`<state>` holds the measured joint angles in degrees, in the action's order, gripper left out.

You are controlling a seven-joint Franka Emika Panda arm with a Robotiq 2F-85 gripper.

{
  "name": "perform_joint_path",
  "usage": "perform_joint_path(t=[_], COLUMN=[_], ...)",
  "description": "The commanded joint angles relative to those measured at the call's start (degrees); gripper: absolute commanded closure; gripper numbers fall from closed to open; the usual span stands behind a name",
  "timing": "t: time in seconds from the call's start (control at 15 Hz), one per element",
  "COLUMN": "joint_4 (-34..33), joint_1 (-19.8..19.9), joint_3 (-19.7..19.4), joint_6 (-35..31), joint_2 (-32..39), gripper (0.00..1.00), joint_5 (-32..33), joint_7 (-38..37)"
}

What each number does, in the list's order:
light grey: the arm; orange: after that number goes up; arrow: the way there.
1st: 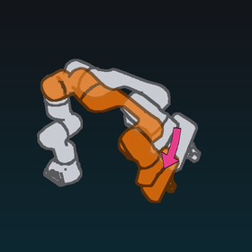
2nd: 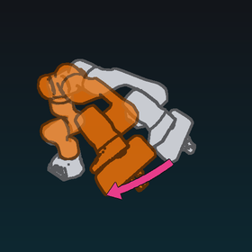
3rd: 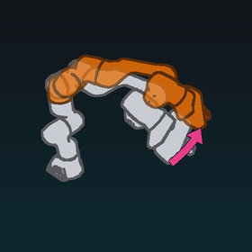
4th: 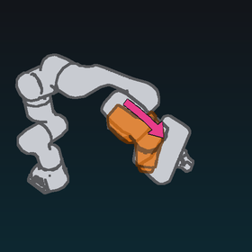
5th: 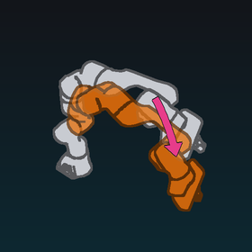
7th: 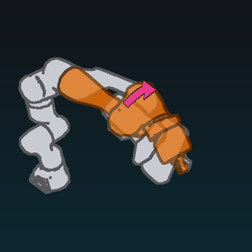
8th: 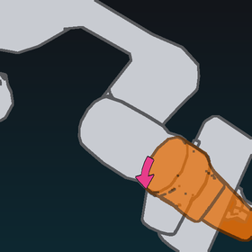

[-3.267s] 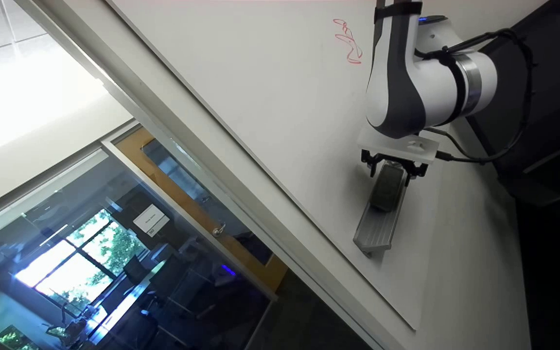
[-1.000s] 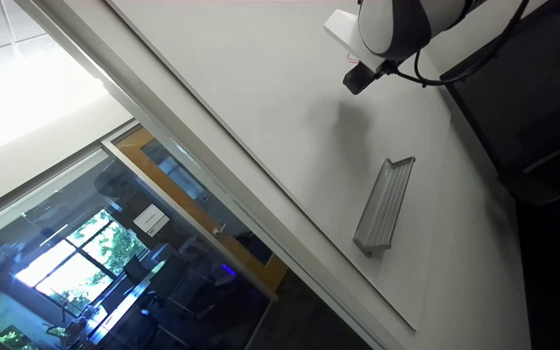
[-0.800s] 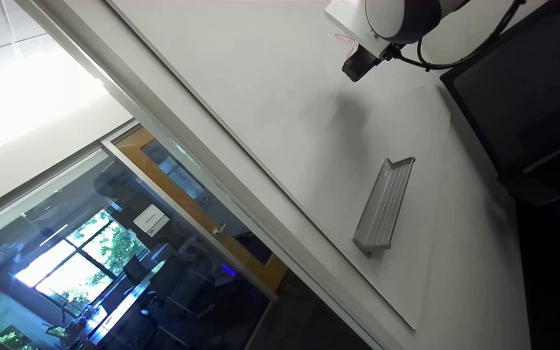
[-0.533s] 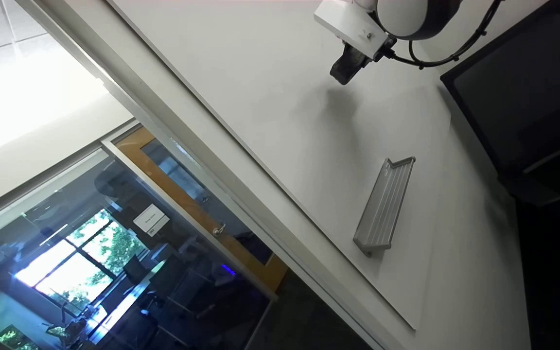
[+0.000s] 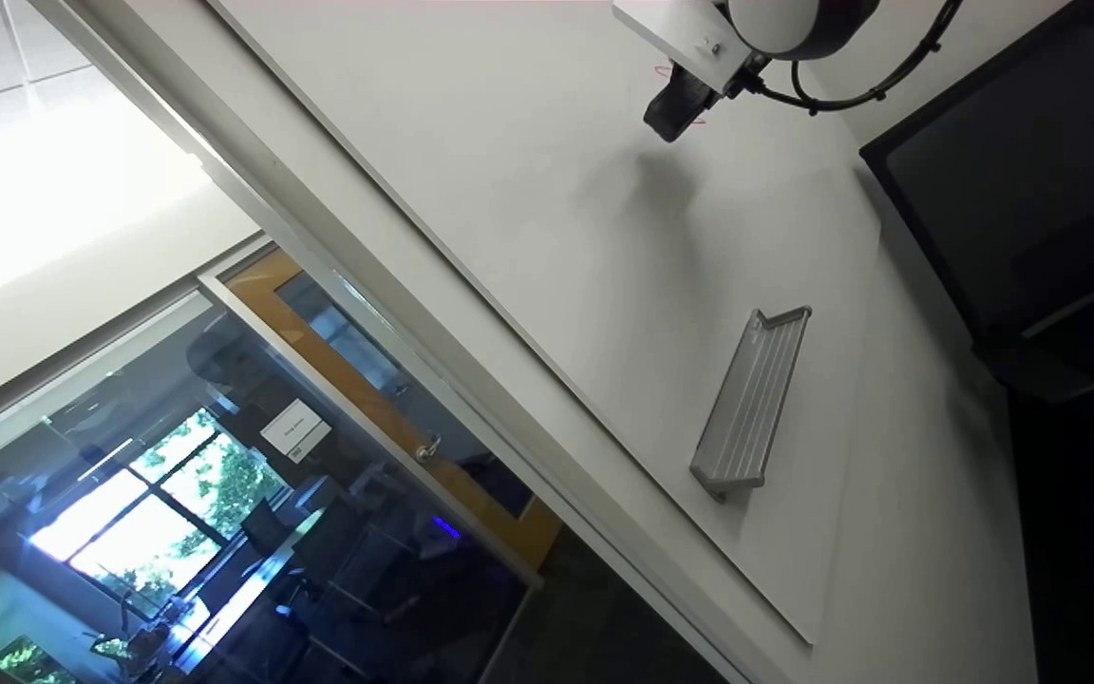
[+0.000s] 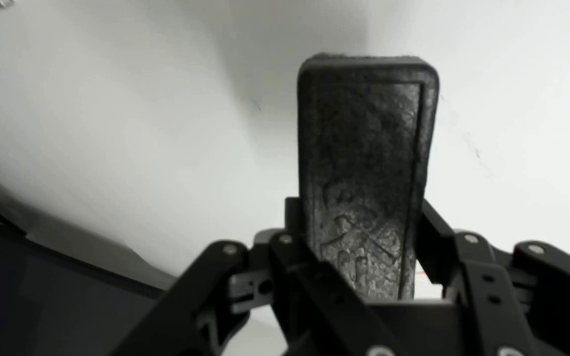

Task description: Remove the black eraser from the whiteboard tray and wipe the board with the eraser, put the eraser back on the tray

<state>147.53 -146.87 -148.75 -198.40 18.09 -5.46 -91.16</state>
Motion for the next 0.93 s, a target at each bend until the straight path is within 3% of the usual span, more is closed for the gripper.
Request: perform_joint_path(t=[0.0, 0.4, 0.6, 0.73, 0.87], joint_4=[-8.49, -20.8, -22.83, -28.82, -32.72], joint_1=[3.58, 5.61, 7.2, 6.21, 8.47], joint_3=[-0.74, -0.93, -0.93, -0.79, 2.11], joint_6=[0.01, 0.07, 0.07, 0.07, 0.07], joint_2=[-5.28, -17.61, -19.22, -23.0, -24.46], gripper=[0.7, 0.7, 0.7, 0.7, 0.7], joint_5=[2.5, 14.93, 20.84, 29.69, 37.57], joint_7=[-1.62, -10.79, -14.19, -22.94, -30.0])
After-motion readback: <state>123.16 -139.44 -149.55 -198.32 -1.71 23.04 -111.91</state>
